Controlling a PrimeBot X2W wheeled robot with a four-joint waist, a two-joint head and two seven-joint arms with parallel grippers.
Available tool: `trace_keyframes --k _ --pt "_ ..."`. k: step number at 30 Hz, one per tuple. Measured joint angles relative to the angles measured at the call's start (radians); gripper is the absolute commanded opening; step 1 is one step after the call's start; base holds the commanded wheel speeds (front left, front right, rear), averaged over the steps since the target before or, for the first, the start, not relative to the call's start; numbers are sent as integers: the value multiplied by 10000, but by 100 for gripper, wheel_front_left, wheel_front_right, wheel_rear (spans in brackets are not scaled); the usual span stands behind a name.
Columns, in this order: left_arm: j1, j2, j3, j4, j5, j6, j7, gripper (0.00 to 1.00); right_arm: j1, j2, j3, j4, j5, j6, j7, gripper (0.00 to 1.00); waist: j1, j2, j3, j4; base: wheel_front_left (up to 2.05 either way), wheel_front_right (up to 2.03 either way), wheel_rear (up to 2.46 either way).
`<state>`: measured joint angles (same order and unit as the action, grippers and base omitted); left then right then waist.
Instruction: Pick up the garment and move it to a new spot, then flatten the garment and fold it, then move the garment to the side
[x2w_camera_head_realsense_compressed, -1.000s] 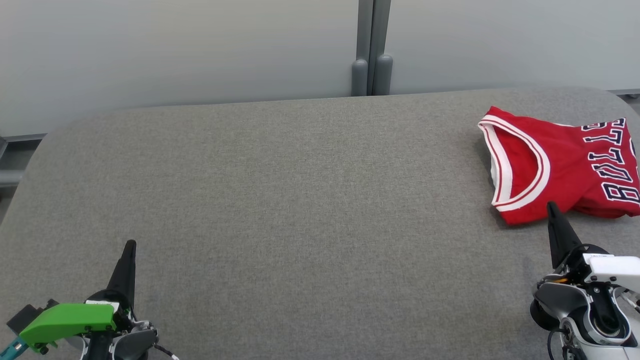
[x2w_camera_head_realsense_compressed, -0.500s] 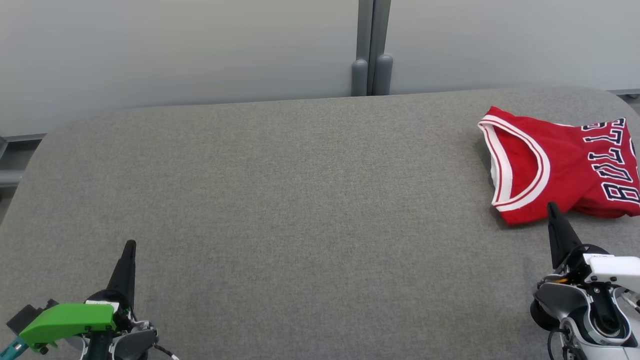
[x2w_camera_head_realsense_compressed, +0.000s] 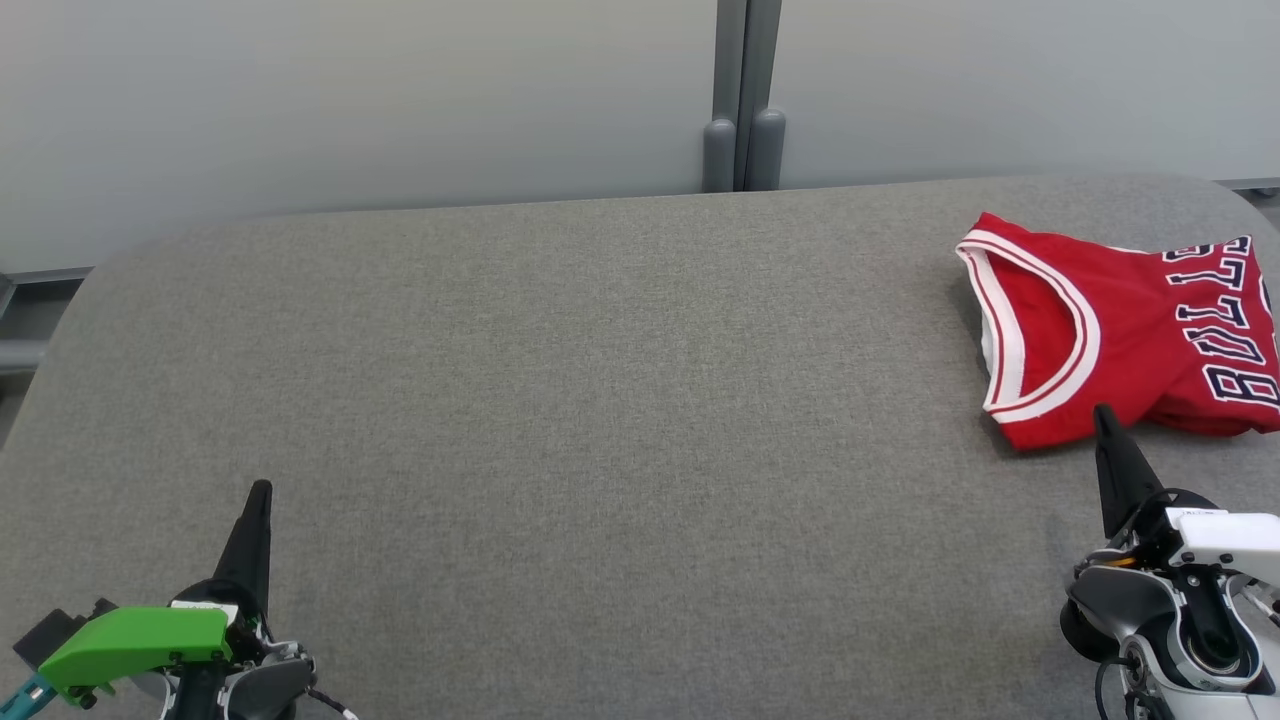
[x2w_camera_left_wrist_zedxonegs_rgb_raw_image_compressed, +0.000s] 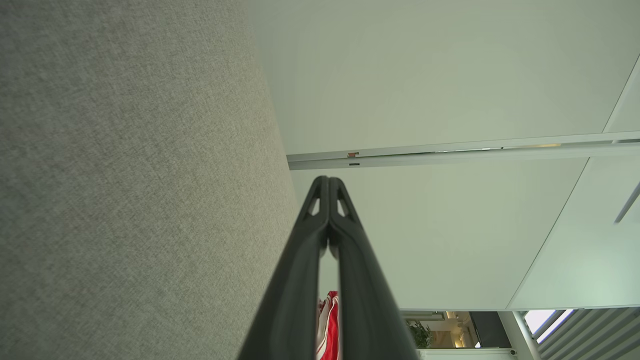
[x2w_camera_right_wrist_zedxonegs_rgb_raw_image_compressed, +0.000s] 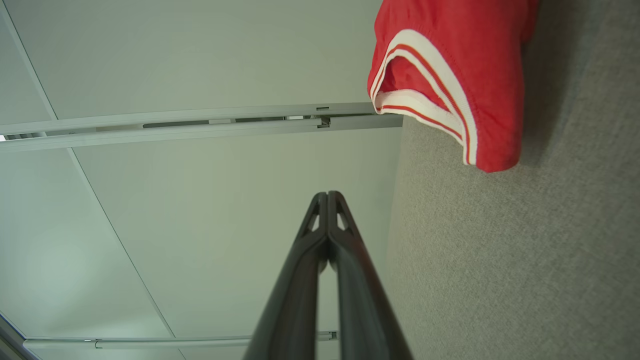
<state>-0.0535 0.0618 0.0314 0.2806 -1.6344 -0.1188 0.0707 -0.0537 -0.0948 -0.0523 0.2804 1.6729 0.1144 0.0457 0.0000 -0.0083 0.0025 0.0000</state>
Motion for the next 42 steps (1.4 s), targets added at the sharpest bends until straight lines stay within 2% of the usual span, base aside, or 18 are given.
trace_keyframes --k 42 --pt "-3 -4 21 -10 0 -2 2 0 -2 17 -48 -4 -10 0 4 0 0 0 3 0 0 0 0"
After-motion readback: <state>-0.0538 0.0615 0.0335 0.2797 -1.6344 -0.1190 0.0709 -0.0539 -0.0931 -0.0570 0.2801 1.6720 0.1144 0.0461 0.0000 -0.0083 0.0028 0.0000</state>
